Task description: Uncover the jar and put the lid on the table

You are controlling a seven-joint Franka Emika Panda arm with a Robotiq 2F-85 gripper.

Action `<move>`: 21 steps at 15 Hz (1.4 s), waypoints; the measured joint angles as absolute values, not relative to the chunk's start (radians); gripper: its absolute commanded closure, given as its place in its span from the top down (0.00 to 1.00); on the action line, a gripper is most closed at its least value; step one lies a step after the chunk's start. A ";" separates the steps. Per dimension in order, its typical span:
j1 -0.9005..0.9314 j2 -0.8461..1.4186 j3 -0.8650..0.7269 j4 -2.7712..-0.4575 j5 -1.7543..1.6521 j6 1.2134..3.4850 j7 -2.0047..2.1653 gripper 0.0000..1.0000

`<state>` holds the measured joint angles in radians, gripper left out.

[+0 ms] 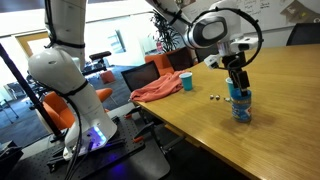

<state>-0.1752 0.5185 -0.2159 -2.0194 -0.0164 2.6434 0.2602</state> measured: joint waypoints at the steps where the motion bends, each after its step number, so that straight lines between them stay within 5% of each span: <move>1: -0.175 0.525 -0.216 -2.013 -0.016 2.643 0.260 1.00; 21: -0.176 0.565 -0.191 -1.960 0.005 2.631 0.233 1.00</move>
